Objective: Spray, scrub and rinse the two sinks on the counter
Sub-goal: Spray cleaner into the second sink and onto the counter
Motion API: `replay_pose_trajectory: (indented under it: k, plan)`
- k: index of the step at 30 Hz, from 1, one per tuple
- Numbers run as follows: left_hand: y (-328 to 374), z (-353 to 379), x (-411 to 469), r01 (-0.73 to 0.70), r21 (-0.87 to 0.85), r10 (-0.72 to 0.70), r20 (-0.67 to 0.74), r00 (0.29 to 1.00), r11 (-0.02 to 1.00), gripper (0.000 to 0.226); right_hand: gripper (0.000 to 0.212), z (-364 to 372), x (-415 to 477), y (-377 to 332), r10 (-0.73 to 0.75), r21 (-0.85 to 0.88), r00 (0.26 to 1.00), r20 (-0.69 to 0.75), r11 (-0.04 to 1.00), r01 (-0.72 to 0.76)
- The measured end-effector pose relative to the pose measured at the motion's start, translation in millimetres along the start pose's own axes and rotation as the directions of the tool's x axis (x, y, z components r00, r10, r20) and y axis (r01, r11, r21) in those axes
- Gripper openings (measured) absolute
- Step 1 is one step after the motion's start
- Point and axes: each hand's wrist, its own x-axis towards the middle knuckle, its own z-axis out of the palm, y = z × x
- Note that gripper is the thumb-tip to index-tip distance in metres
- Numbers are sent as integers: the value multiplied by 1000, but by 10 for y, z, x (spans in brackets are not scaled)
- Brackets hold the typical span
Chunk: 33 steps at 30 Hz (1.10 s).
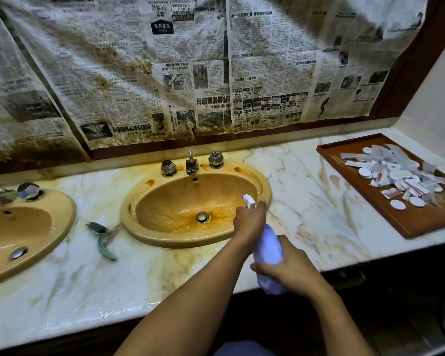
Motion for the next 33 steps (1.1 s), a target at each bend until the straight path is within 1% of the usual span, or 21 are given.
replay_pose_trajectory:
  k: [2,7,9,11,15,19,21,24,28,30,33]
  plan:
    - [-13,-1,2,11,17,-12,49,999,1000,51,69,-2,-23,13,17,-5,1000,-10,1000,-17]
    - [3,19,-34,-8,86,6,17,1000,996,45,76,56,-80,28,33,-32,999,-40,999,-34]
    - [-10,46,-54,-24,64,22,27,999,998,42,73,68,-96,47,43,-20,998,-54,999,-44]
    - [-47,65,-67,-21,30,20,52,998,999,45,70,64,-107,67,54,-4,997,-51,999,-54]
    - [-77,67,-96,-2,12,1,110,994,1000,37,72,85,-135,102,76,4,996,-55,997,-76]
    - [-60,62,-126,-28,90,25,35,999,995,43,72,137,-184,86,76,-27,994,-73,997,-78]
    - [-46,59,-147,-40,105,37,22,999,994,44,69,163,-195,80,73,-38,993,-89,996,-76]
    - [-72,53,-147,-83,67,79,54,995,994,43,66,182,-193,77,78,-18,991,-105,997,-80]
    - [-122,31,-146,-53,18,50,141,989,998,36,67,221,-215,70,103,1,988,-114,995,-103]
    - [-132,16,-137,-61,52,53,136,989,997,34,67,243,-232,67,106,2,987,-117,994,-107]
    - [-119,-16,-116,-87,150,74,92,993,985,34,67,268,-258,52,100,-22,988,-119,994,-104]
